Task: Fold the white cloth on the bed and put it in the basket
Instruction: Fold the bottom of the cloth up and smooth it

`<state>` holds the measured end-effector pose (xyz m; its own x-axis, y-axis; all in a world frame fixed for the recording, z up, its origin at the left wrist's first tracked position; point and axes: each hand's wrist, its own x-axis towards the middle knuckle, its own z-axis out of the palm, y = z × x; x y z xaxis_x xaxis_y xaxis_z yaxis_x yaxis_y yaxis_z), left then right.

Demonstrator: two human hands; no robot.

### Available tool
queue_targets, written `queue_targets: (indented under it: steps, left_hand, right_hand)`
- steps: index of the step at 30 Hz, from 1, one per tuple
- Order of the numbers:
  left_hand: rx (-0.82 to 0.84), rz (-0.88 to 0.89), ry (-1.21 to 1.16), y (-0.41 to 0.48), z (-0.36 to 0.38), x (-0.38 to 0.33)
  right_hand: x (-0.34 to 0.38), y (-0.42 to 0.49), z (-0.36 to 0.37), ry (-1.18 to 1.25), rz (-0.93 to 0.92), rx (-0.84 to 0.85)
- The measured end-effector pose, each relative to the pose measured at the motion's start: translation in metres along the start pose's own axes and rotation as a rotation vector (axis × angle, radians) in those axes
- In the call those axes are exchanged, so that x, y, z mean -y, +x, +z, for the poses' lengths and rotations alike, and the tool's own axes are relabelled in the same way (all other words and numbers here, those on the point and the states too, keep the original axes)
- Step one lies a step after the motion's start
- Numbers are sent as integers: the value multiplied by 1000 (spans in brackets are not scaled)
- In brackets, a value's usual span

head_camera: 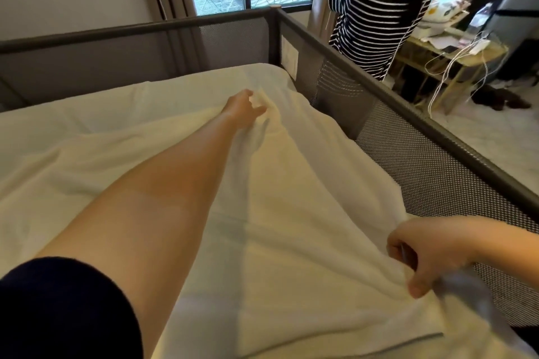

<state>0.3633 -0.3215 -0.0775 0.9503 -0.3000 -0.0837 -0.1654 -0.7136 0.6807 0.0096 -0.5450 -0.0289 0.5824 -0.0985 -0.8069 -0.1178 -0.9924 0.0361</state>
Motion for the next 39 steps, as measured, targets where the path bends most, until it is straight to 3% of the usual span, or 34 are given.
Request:
queue_targets:
  steps: [5, 11, 20, 31, 39]
  left_hand:
    - [-44, 34, 21, -24, -26, 17]
    - [-107, 14, 94, -69, -79, 48]
    - [-217, -153, 117, -160, -165, 137]
    - [-284, -320, 92, -241, -261, 273]
    - [-343, -364, 17, -241, -289, 357]
  right_hand:
    - [27, -3, -13, -22, -20, -182]
    - [85, -3, -33, 13, -184, -466]
    - [181, -11, -31, 22, -461, -445]
    - [336, -17, -24, -67, -586, -476]
    - [458, -16, -7, -63, -671, -520]
